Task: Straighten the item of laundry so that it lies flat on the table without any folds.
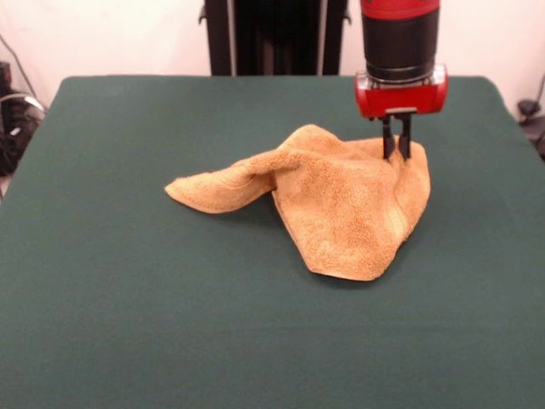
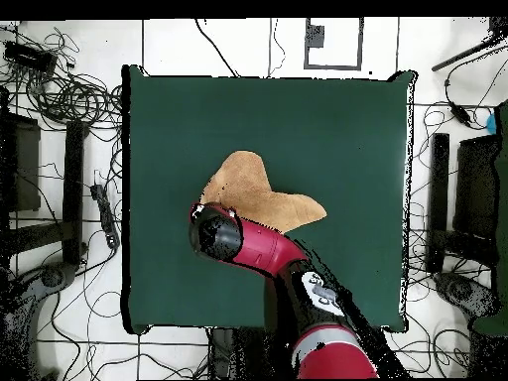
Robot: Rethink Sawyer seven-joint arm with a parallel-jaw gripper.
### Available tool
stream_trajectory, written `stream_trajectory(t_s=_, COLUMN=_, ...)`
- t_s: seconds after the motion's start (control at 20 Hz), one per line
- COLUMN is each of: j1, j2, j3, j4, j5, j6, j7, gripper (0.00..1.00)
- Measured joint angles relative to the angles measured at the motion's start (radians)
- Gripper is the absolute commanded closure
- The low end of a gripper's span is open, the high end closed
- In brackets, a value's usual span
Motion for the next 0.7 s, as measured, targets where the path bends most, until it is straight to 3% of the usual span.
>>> stream_trajectory(t_s=0.7, j1=-0.051, j2=0.008, j3=0.095, j4=0.024, j5=0.000, j6=-0.063, j7=0.000, gripper=1.00)
